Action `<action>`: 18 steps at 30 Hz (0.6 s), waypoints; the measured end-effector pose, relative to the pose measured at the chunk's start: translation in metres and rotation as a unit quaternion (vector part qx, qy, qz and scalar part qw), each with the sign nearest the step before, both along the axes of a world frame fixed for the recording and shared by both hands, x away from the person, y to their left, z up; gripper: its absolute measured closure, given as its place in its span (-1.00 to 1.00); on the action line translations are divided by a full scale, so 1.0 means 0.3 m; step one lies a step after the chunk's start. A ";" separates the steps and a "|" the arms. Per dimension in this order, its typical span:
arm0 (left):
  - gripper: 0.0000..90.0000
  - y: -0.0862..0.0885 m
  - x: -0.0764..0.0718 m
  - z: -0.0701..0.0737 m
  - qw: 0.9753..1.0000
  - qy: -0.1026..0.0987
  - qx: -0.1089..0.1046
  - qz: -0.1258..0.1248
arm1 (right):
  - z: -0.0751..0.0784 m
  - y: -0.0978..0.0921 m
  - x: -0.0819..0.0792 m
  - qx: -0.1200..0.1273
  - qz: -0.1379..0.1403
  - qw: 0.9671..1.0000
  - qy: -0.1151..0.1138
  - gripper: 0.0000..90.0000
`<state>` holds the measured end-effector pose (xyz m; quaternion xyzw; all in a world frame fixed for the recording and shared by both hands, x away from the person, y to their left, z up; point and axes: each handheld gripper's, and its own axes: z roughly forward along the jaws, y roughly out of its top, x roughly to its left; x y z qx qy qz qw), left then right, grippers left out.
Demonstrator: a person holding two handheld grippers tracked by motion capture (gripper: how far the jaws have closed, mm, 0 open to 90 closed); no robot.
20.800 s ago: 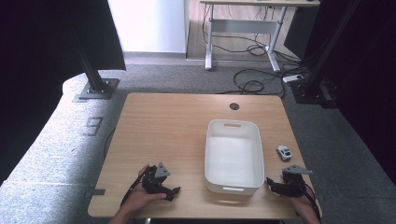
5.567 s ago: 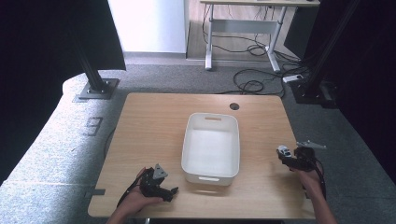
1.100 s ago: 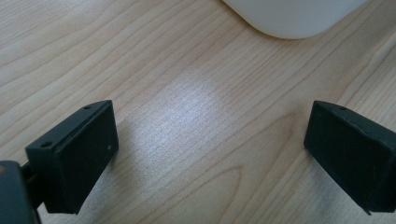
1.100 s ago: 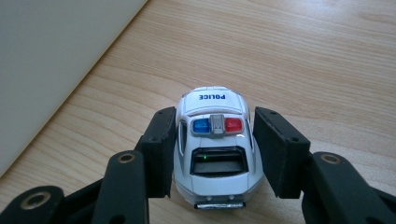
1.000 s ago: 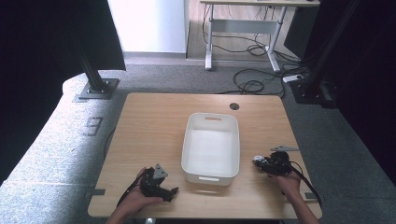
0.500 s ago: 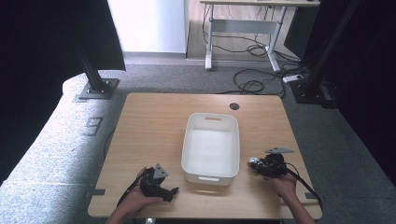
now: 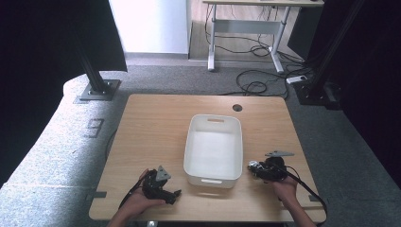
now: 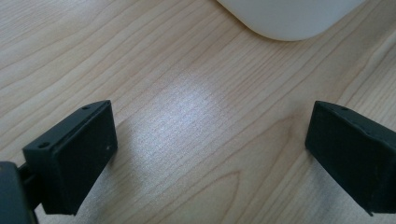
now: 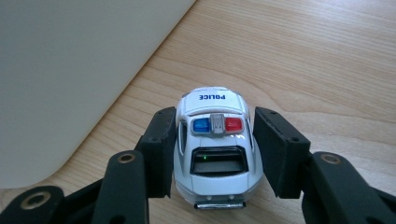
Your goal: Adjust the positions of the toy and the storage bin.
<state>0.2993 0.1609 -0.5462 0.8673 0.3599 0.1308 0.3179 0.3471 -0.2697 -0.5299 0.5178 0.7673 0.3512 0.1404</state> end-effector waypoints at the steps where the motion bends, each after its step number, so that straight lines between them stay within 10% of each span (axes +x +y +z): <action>1: -0.94 0.000 0.000 0.000 1.000 0.000 0.000 0.000 | -0.001 0.002 0.000 0.001 0.000 1.000 0.001 0.12; 18: -0.95 -0.001 0.001 0.000 1.000 0.000 0.000 0.000 | -0.008 0.058 -0.013 -0.004 0.010 1.000 -0.005 0.12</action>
